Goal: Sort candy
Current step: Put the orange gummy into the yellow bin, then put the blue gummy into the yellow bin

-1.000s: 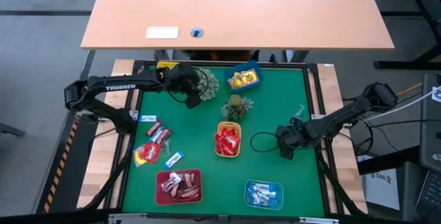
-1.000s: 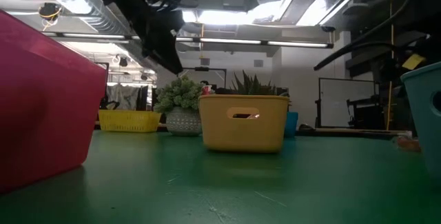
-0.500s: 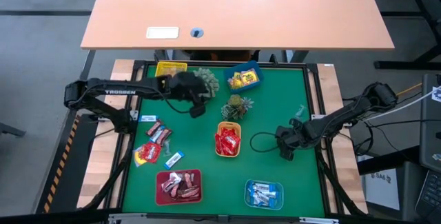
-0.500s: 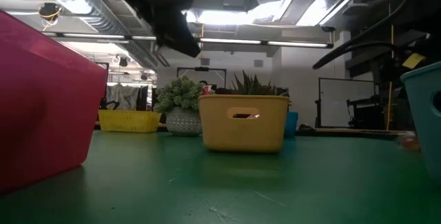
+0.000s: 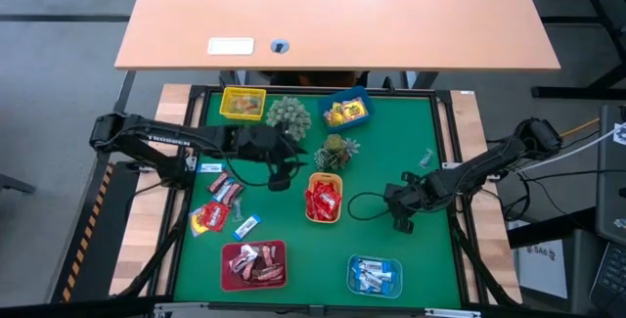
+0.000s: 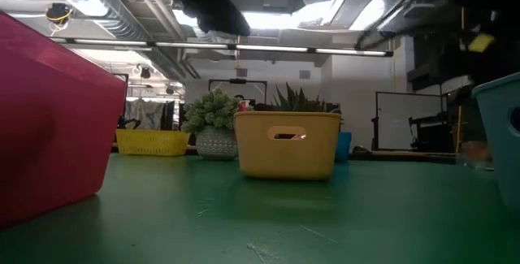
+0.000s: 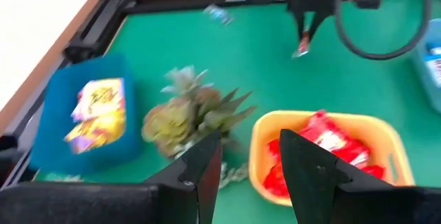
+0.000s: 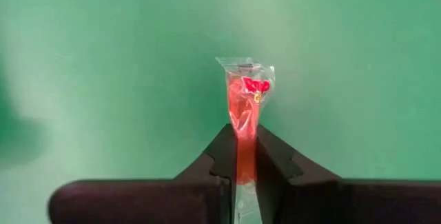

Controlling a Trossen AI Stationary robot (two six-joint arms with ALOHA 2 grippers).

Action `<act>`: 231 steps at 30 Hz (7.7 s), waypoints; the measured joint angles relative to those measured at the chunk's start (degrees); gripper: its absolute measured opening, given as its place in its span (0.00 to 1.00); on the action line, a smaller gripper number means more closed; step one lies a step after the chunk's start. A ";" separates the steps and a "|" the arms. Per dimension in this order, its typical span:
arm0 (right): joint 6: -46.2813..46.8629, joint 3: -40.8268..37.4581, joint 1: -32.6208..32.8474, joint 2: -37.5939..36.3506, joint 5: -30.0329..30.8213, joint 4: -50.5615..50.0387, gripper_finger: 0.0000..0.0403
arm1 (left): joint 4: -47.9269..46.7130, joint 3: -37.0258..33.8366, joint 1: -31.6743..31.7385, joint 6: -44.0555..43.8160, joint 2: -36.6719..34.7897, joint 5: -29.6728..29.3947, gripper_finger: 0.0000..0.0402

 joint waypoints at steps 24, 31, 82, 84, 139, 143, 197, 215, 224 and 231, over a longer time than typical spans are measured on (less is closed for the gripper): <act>-28.37 11.45 0.00 -0.15 12.43 42.50 0.08 | 20.82 0.00 -11.83 0.17 3.72 0.01 0.33; -33.08 11.48 0.00 -0.20 12.41 46.49 0.08 | 27.80 0.00 -13.16 5.12 7.87 -0.01 0.33; -40.78 11.50 -0.02 5.55 13.46 61.72 0.08 | 36.60 -0.02 -13.78 9.03 10.01 5.86 0.04; -40.78 11.50 -0.02 5.55 13.46 61.71 0.08 | 36.60 -0.02 -13.78 9.03 10.01 5.86 0.01; -11.78 25.94 -22.53 0.26 16.18 -26.68 0.59 | -22.47 -0.02 39.68 -9.49 -4.35 -27.23 0.09; -11.64 25.38 -24.59 0.26 15.25 -29.22 0.59 | -22.50 -0.02 41.10 -9.46 -4.35 -27.27 0.15; 10.51 9.90 -59.01 4.88 3.91 -35.17 0.59 | -22.59 -0.02 38.30 -9.62 -4.33 -15.21 0.29; 5.75 1.20 -64.28 9.20 -1.16 -21.13 0.59 | -22.56 -0.02 37.43 -9.60 -4.33 -15.25 0.29; 4.87 -0.10 -64.28 9.03 -1.62 -19.81 0.56 | -22.48 -0.02 37.43 -9.60 -4.33 -15.25 0.29; 2.78 -0.17 -64.26 9.09 -1.91 -18.72 0.39 | -22.49 -0.02 37.43 -9.60 -4.33 -15.25 0.29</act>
